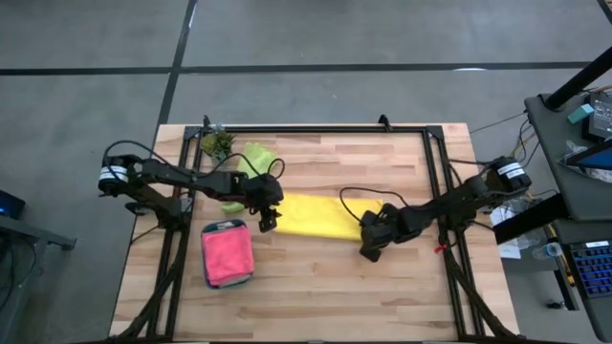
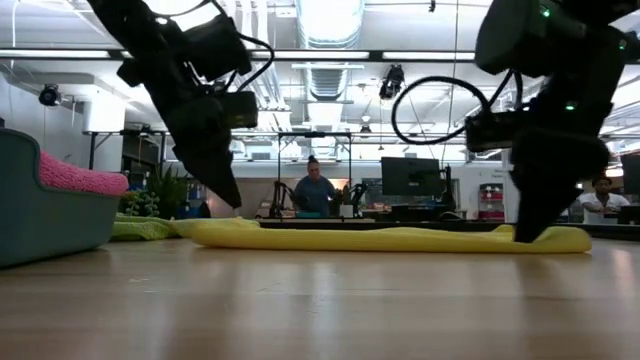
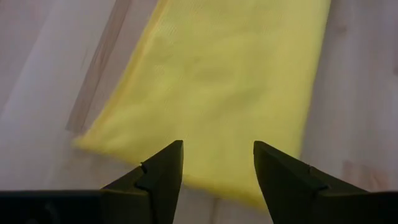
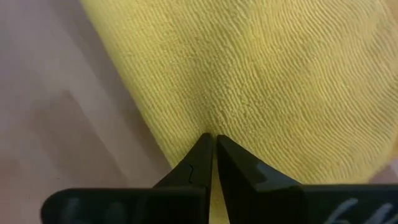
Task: Fold microfiber towels
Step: Fold the yellow microfiber cloth
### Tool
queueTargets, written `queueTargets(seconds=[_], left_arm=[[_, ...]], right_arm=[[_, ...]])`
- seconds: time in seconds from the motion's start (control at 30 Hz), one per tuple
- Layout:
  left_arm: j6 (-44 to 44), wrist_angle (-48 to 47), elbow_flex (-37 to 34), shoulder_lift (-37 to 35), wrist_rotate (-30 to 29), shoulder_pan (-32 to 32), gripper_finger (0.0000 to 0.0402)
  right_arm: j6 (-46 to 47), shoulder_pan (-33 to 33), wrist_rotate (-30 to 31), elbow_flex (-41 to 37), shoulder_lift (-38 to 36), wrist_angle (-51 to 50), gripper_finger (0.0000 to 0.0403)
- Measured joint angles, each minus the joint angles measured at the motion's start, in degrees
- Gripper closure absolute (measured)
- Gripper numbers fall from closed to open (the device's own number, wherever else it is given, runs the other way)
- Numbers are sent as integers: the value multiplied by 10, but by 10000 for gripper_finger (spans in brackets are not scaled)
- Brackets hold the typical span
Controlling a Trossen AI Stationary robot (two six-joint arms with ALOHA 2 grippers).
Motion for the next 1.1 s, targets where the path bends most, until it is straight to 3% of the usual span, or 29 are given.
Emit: queueTargets(seconds=[0.3,0.67,0.83,1.1], left_arm=[[-1,69,-8,8,3,-4,221],[13,188,-7,27,5,-21,221],[24,266,3,71,11,-22,221],[61,259,37,144,15,-35,221]], right_arm=[[12,0,-9,-2,-87,-52,385],[128,-7,-10,-2,-162,-83,385],[133,-43,-1,-2,-172,-108,385],[85,-130,-34,-6,-183,-126,385]])
